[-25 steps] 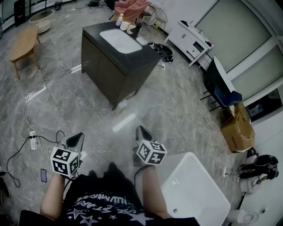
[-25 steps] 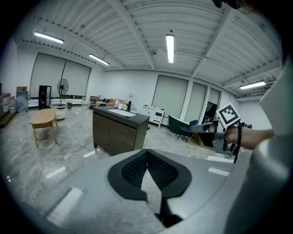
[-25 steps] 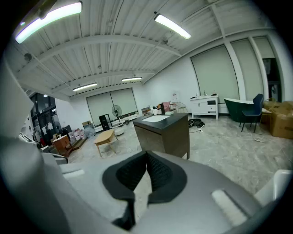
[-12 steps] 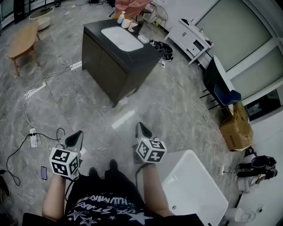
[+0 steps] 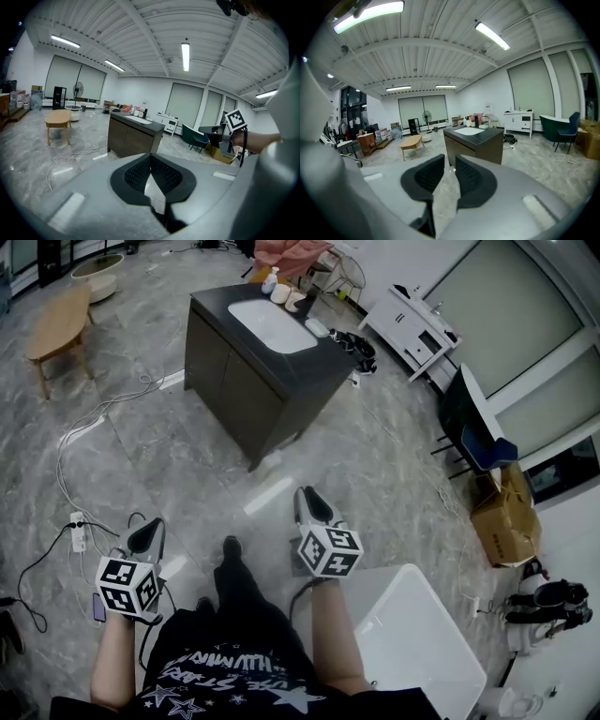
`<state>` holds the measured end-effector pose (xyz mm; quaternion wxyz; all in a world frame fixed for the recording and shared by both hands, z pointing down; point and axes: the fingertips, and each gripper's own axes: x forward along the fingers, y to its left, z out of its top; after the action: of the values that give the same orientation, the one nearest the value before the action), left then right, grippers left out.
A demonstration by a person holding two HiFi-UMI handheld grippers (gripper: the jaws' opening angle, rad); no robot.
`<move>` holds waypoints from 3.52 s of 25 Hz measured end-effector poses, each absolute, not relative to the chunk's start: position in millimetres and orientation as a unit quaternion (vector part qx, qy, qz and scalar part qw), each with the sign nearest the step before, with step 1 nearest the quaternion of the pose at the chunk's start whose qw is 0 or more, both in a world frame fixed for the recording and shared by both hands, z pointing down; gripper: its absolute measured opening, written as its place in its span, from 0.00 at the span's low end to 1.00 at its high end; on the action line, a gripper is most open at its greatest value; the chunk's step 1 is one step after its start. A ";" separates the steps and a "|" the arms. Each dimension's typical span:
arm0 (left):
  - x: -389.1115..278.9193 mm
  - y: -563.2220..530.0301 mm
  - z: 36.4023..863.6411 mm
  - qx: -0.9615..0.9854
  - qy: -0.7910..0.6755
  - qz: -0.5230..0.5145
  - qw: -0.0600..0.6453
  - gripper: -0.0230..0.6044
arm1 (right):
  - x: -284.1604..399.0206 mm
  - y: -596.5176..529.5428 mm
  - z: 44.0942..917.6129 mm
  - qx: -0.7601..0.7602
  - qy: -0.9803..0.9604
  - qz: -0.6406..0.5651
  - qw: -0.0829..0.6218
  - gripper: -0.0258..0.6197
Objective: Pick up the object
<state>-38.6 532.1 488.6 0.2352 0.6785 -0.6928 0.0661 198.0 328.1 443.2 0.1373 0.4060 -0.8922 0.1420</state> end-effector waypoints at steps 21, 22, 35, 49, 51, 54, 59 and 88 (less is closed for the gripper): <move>-116.3 294.0 492.4 0.657 -0.705 0.095 0.247 0.05 | 108.3 81.9 494.5 0.372 -0.896 0.193 0.149 0.33; -118.0 276.8 491.9 0.658 -0.705 0.096 0.249 0.05 | 107.5 63.9 494.2 0.373 -0.895 0.194 0.149 0.33; -132.6 89.3 478.0 0.675 -0.694 0.102 0.230 0.05 | 92.5 -103.9 498.1 0.377 -0.891 0.211 0.141 0.33; -146.6 -28.8 488.6 0.716 -0.648 0.124 0.230 0.05 | 92.5 -196.0 490.1 0.421 -0.870 0.222 0.126 0.33; -155.3 -55.9 479.5 0.727 -0.636 0.129 0.226 0.05 | 87.2 -213.4 479.5 0.432 -0.865 0.228 0.117 0.33; -167.3 -98.1 472.4 0.745 -0.611 0.137 0.227 0.05 | 84.1 -236.4 470.9 0.459 -0.849 0.236 0.110 0.33; -182.3 -171.8 493.5 0.773 -0.572 0.147 0.232 0.05 | 73.6 -276.9 489.8 0.501 -0.820 0.257 0.099 0.33; -232.7 -468.4 514.8 0.844 -0.447 0.169 0.243 0.05 | 35.2 -509.2 534.8 0.661 -0.672 0.292 0.164 0.33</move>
<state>-232.7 -468.4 514.8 0.2432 0.8442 -0.4469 0.1686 35.2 -509.2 534.8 0.1642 0.6606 -0.6718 0.2923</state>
